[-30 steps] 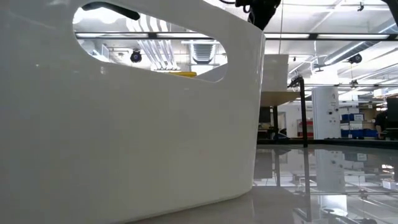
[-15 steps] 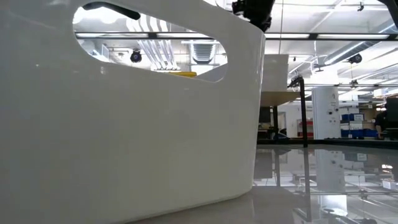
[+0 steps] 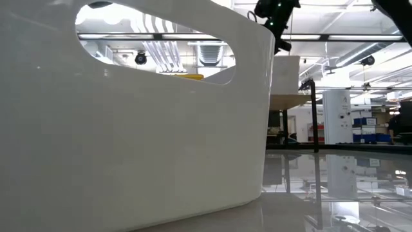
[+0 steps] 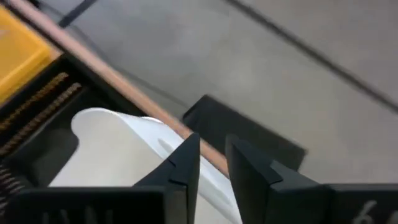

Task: Stack baskets on shelf by color
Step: Stack the left white bin on top of the white bin on the shelf, then stack the yellow bin on top of the yellow bins on the shelf

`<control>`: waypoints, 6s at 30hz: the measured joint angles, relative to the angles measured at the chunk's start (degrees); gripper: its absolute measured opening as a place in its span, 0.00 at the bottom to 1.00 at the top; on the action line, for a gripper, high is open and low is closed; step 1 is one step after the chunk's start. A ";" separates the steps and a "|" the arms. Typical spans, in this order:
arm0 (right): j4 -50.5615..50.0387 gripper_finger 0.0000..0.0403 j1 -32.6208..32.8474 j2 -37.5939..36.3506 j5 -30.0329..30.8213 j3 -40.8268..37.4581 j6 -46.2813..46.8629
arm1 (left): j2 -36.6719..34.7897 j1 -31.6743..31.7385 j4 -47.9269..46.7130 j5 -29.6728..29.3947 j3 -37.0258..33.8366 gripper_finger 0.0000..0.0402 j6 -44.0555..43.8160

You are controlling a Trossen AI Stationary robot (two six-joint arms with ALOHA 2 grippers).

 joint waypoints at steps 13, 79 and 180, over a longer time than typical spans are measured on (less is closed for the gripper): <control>-6.14 0.12 -0.04 -2.62 -19.37 6.28 -5.94 | -0.02 0.79 0.61 -1.43 0.00 0.55 -0.02; -17.71 0.02 28.60 -2.67 3.86 -3.93 -5.27 | -0.07 1.97 0.37 0.53 0.00 0.55 3.54; 13.95 0.47 109.65 -1.50 -11.58 -44.02 85.89 | -0.07 1.99 0.41 2.79 -0.04 0.55 10.58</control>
